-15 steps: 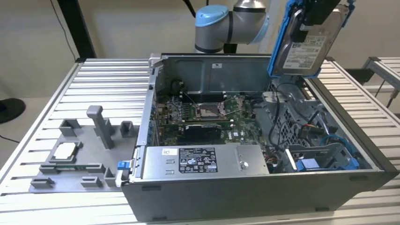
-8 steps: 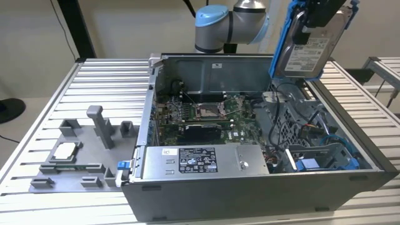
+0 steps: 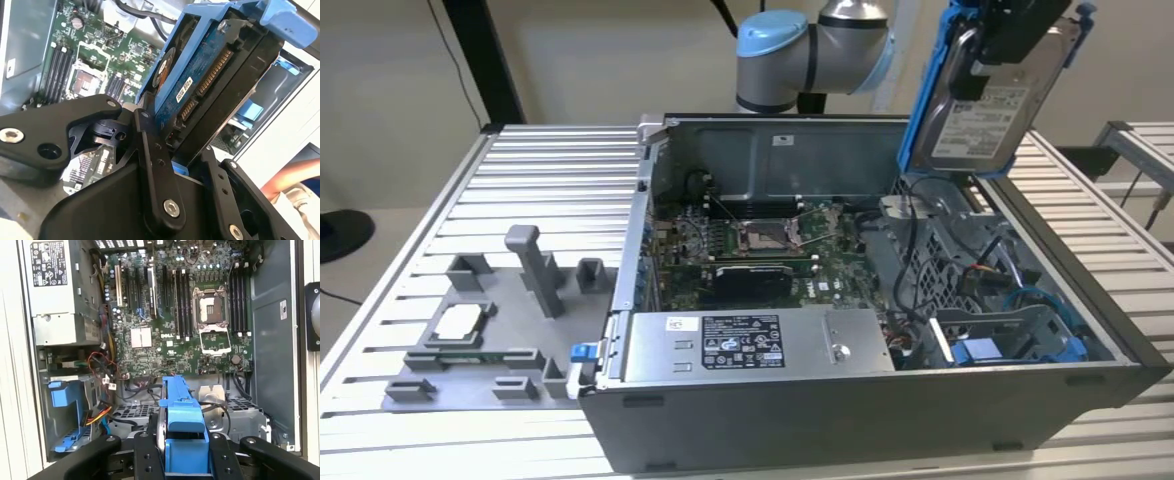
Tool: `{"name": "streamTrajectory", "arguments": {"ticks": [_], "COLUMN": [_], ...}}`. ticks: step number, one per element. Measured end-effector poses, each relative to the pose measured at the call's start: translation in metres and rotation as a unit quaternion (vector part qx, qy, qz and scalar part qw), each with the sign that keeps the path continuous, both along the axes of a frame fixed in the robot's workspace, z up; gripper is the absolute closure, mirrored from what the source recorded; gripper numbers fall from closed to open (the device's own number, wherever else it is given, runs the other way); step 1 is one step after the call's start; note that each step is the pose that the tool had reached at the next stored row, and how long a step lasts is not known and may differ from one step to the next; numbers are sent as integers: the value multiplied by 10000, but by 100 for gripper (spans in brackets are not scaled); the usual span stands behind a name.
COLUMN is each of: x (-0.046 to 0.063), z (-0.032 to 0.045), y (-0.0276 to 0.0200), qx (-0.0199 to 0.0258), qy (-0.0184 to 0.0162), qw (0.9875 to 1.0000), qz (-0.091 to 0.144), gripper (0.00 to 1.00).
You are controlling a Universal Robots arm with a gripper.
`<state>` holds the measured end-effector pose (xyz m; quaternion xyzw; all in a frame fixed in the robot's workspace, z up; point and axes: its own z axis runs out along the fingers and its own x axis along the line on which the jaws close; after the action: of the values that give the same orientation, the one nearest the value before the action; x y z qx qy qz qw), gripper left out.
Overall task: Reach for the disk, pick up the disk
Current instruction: 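Pick up the disk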
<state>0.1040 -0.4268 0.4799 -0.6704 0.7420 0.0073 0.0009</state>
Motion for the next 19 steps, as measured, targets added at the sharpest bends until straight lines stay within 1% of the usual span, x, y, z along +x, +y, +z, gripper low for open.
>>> {"name": "streamTrajectory", "arguments": {"ticks": [15,19], "x": [0,0], "z": [0,0], "y": [-199,-273], "qx": [0,0], "qy": [0,0], "qw": [10000,10000], "qz": [0,0], "gripper": [100,100]}}
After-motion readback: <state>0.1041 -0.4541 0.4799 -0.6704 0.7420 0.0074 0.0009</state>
